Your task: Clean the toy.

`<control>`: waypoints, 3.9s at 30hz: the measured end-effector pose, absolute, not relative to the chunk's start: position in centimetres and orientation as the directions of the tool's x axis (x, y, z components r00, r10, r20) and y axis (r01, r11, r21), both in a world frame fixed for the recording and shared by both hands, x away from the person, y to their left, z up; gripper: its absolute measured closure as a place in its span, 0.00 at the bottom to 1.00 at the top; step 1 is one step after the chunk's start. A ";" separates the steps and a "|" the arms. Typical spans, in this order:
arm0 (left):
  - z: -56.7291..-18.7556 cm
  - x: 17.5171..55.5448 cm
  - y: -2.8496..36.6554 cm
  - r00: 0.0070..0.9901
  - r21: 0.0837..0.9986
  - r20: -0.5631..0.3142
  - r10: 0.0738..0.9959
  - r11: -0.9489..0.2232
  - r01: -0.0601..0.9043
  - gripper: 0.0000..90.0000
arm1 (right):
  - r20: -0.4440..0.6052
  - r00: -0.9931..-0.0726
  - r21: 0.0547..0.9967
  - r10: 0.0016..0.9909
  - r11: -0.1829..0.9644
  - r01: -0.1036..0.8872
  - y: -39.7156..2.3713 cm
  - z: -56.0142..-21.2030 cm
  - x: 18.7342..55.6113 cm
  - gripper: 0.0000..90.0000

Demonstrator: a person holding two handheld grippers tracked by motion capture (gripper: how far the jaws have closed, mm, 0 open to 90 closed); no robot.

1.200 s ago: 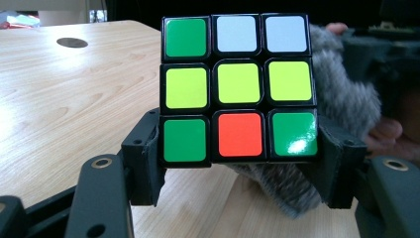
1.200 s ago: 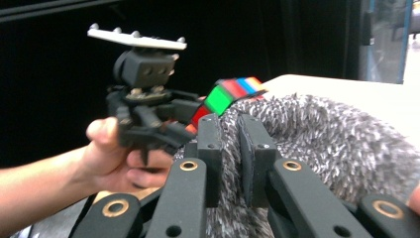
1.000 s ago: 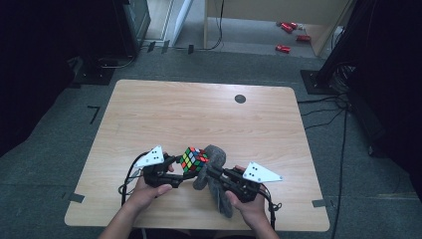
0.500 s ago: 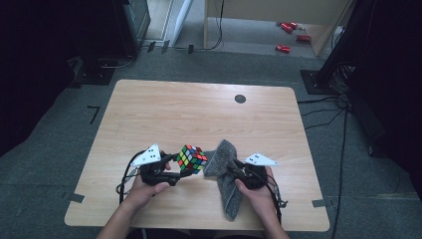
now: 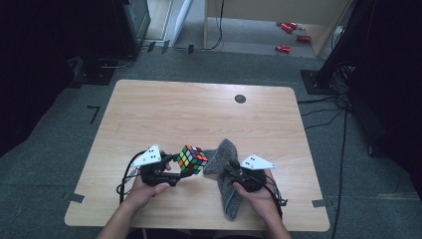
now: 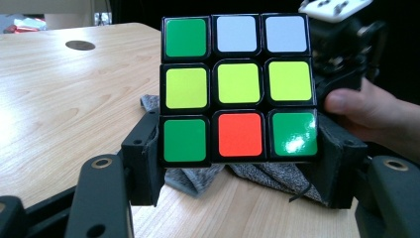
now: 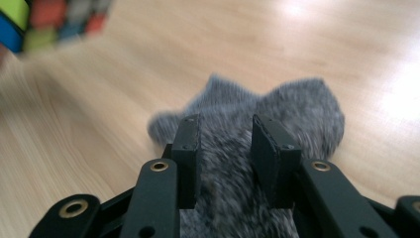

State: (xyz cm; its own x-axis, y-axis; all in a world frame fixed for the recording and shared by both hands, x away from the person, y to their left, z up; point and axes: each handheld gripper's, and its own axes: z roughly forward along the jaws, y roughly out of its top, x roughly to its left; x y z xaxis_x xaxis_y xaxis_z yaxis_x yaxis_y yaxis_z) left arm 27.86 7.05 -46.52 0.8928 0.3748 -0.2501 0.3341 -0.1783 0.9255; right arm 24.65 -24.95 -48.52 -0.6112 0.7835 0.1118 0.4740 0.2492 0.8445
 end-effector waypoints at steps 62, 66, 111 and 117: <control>-46.4 27.5 6.6 0.902 0.928 -0.305 0.306 -0.118 0.354 0.39 | 0.059 -0.864 0.953 0.499 0.229 0.198 -21.7 -47.2 21.5 0.88; -46.5 27.5 6.5 0.905 0.927 -0.300 0.301 -0.131 0.351 0.39 | 0.082 -0.832 0.972 0.549 0.141 0.189 -23.2 -46.2 21.8 0.88; -46.7 27.8 6.6 0.890 0.915 -0.325 0.319 -0.133 0.382 0.39 | 0.159 -0.823 0.973 0.546 0.054 0.224 -23.2 -45.6 21.7 0.84; -46.6 28.0 7.1 0.881 0.914 -0.338 0.331 -0.107 0.391 0.39 | 0.139 -0.862 0.962 0.488 0.141 0.235 -21.5 -46.3 21.4 0.84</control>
